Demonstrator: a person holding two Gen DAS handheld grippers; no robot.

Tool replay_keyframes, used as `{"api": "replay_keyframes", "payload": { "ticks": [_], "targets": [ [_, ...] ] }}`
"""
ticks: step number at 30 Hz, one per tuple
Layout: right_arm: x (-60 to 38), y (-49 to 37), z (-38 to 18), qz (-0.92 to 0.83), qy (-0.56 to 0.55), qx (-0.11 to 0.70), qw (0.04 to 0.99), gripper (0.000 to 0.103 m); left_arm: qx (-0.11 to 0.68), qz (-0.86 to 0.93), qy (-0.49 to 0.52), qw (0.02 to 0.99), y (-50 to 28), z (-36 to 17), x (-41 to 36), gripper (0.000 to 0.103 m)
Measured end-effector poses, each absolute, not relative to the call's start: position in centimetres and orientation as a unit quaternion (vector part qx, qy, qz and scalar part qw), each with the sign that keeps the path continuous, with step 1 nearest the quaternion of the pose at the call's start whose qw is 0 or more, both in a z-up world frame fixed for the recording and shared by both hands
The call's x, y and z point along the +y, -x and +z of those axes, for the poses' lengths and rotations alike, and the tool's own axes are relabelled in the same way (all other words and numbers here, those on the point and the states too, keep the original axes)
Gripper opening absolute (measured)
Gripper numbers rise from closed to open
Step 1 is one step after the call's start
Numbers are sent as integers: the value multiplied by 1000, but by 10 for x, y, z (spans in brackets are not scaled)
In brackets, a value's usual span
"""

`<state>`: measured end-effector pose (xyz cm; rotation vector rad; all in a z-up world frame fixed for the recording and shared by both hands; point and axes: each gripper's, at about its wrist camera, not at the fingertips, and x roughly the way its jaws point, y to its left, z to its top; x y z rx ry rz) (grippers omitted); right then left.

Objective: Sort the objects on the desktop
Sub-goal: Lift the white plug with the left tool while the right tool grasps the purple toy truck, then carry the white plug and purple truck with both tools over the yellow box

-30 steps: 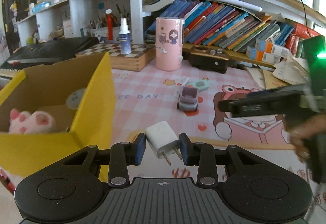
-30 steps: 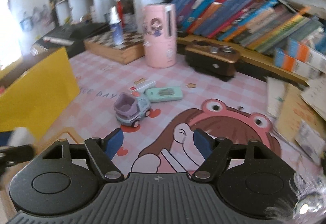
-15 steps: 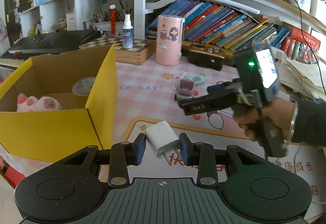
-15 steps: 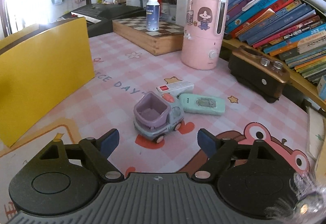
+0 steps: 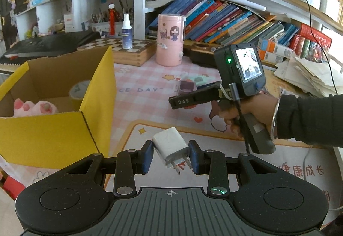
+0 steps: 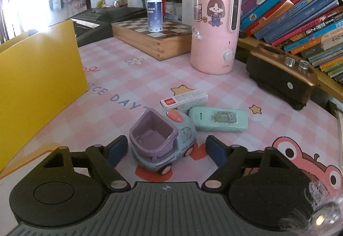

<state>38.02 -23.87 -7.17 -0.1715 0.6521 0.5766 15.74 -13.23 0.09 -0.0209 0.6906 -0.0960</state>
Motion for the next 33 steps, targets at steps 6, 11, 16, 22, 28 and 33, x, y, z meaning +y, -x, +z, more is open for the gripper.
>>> {"api": "replay_keyframes", "payload": {
  "ticks": [6,11,16,22,28,33],
  "targets": [
    [-237,-376,-68,288,96,313,900,59,333,-44,12,942,-155,2,-131,34],
    [-240,-365,-55,285,89,307,904,59,329,-42,17,943,-153,2,-129,34],
    [-248,-341,-36,277,72,309,907,59,321,-43,26,946,-149,3,-124,34],
    [-264,-305,-14,254,41,323,911,59,313,-54,37,947,-142,3,-117,34],
    [-271,-253,9,232,17,327,916,59,304,-66,50,949,-129,5,-103,34],
    [-267,-212,24,210,-1,329,921,59,296,-85,50,950,-117,7,-87,34]
  ]
}}
